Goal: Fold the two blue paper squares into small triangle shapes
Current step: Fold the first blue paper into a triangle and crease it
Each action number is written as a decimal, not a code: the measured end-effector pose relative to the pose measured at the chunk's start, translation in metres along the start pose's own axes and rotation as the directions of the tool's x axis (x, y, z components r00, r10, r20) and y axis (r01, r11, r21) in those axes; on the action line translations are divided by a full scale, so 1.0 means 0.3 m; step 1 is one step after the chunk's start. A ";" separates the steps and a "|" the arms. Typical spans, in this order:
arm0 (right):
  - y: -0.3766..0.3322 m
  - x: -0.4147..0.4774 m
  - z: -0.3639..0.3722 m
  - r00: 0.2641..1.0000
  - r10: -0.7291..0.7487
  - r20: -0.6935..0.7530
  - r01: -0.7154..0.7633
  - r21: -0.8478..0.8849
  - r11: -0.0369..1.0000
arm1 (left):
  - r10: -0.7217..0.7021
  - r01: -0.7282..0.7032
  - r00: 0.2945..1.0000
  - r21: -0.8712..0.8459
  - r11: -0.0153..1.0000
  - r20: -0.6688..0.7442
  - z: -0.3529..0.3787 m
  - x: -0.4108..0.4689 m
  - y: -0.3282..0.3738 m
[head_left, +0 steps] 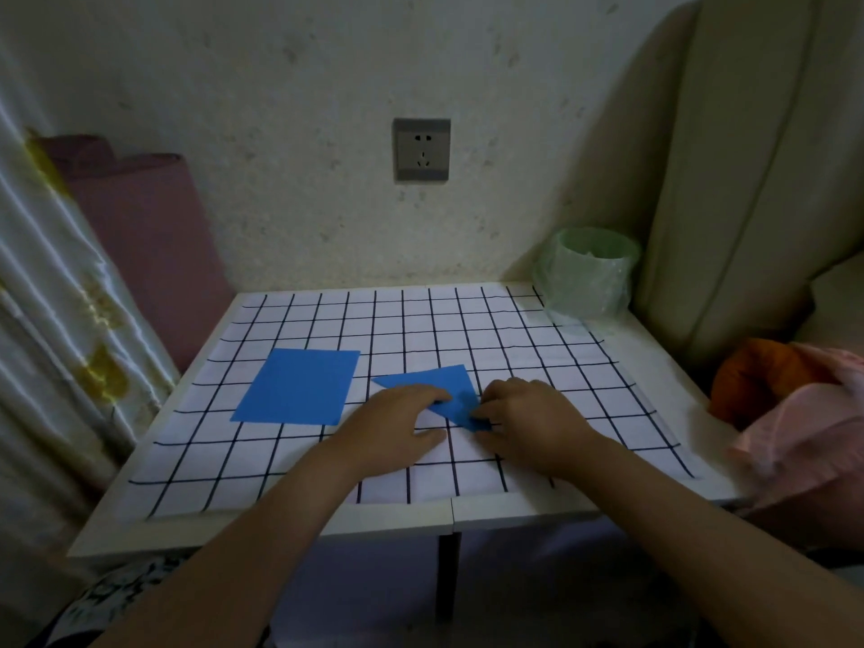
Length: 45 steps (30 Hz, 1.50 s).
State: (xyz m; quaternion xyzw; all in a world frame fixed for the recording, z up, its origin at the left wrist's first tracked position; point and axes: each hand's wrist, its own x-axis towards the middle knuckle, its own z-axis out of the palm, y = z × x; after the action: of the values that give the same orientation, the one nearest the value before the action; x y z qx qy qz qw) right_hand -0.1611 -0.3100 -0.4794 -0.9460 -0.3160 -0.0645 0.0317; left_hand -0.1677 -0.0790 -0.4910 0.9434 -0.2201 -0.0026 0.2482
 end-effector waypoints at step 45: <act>0.057 0.125 -0.023 0.951 0.249 -0.183 -0.015 0.778 0.628 | -0.338 0.136 0.897 -0.551 0.823 -0.284 -0.117 0.126 -0.040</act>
State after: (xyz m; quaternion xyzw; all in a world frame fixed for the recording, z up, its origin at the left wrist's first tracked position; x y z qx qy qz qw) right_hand -0.1217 -0.3022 -0.4675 -0.8447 -0.2347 -0.0512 0.4784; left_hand -0.1247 -0.0690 -0.4619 0.8447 -0.0394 0.0843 0.5271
